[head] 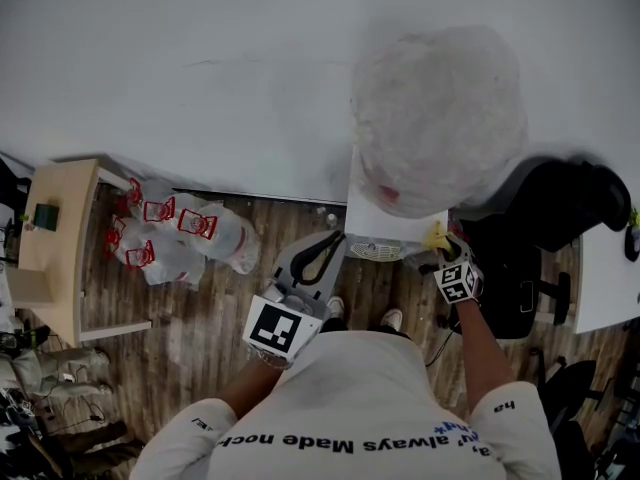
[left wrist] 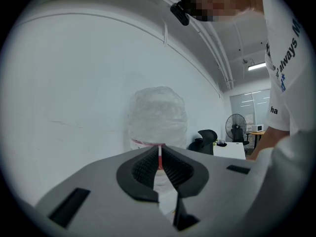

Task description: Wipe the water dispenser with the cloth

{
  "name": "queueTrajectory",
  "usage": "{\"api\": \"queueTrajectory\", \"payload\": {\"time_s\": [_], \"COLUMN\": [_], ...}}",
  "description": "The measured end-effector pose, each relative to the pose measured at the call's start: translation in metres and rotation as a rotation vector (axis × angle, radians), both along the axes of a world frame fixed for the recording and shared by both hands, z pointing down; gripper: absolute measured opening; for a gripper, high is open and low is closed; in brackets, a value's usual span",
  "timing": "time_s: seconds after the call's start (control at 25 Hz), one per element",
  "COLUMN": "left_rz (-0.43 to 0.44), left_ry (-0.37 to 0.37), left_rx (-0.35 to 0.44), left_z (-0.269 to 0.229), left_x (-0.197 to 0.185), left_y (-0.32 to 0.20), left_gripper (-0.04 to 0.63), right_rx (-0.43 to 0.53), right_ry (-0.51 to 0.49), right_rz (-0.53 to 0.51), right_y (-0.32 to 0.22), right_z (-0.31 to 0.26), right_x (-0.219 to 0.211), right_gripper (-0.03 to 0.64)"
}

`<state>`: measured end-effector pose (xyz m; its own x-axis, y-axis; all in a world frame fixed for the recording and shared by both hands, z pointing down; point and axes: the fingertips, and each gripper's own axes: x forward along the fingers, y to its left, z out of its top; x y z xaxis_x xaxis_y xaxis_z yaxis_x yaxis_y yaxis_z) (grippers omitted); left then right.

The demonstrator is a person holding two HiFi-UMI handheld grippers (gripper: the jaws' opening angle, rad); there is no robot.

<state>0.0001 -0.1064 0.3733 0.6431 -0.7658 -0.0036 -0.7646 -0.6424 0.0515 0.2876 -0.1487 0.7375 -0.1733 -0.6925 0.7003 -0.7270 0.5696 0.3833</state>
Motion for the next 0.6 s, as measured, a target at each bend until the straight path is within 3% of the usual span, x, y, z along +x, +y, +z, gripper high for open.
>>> {"api": "queueTrajectory", "payload": {"time_s": [0.12, 0.24, 0.44, 0.6], "left_rz": [0.004, 0.006, 0.005, 0.005], "left_ry": [-0.001, 0.000, 0.001, 0.006], "left_rx": [0.000, -0.007, -0.010, -0.015], "left_z": [0.000, 0.001, 0.004, 0.007], "left_x": [-0.005, -0.011, -0.020, -0.027], "left_y": [0.000, -0.001, -0.003, -0.005], "left_gripper": [0.037, 0.035, 0.037, 0.035], "right_rx": [-0.001, 0.080, 0.199, 0.220], "right_ry": [0.047, 0.081, 0.087, 0.080], "right_rz": [-0.002, -0.015, -0.126, -0.228], "right_y": [-0.002, -0.006, -0.004, 0.007], "right_z": [-0.002, -0.025, -0.059, -0.062], "right_x": [-0.001, -0.018, -0.083, -0.143], "right_gripper": [0.066, 0.077, 0.077, 0.077]}}
